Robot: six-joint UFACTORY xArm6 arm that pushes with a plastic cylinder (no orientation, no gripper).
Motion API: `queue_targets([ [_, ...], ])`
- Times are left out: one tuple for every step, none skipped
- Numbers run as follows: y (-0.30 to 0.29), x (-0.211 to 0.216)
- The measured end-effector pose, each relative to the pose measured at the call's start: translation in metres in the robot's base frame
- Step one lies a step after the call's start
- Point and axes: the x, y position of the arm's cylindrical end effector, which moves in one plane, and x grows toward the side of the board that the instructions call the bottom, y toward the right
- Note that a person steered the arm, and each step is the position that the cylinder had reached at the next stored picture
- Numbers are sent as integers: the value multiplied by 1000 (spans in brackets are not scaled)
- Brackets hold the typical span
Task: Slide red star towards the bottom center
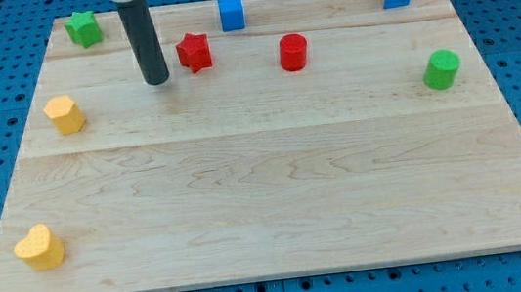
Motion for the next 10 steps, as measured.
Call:
queue_targets([
  [-13, -21],
  [-3, -69],
  [13, -80],
  [39, -75],
  [55, -57],
  [55, -28],
  [55, -4],
  [55, 19],
  [55, 46],
  [55, 77],
])
